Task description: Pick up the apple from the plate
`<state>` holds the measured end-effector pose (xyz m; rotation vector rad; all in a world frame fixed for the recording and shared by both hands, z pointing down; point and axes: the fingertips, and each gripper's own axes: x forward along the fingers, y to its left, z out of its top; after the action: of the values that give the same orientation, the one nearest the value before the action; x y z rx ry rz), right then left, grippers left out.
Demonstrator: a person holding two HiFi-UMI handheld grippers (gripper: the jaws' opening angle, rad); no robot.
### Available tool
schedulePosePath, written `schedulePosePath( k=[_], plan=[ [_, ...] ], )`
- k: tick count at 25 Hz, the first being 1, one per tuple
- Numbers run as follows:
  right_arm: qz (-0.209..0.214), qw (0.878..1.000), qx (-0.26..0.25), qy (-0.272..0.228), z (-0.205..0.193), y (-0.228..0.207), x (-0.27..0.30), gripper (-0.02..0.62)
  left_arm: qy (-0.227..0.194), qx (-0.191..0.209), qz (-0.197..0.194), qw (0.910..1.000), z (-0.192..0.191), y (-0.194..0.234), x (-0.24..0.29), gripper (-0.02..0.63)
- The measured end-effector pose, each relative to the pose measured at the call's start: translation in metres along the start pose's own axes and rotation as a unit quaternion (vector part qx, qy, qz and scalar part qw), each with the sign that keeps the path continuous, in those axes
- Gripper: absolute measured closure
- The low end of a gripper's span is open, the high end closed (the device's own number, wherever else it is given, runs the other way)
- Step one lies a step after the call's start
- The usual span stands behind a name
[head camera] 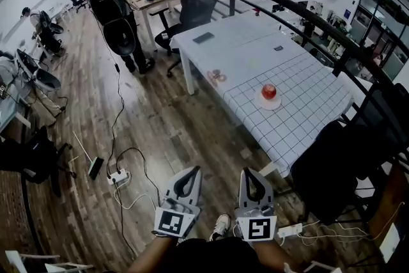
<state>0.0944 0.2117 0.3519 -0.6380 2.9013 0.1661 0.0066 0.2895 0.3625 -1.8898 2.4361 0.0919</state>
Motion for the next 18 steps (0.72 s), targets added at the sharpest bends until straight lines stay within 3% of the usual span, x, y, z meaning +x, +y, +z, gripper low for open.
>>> schedulePosePath(
  k=[12, 18],
  plan=[
    [0.014, 1.000, 0.009, -0.010, -0.018, -0.065, 0.051, 0.572, 0.030, 0.005, -0.020, 0.9993, -0.021, -0.015, 0.056, 0.595],
    [0.007, 1.000, 0.009, 0.001, -0.032, -0.080, 0.091, 0.572, 0.021, 0.004, -0.034, 0.9992, -0.026, 0.009, 0.111, 0.595]
  ],
)
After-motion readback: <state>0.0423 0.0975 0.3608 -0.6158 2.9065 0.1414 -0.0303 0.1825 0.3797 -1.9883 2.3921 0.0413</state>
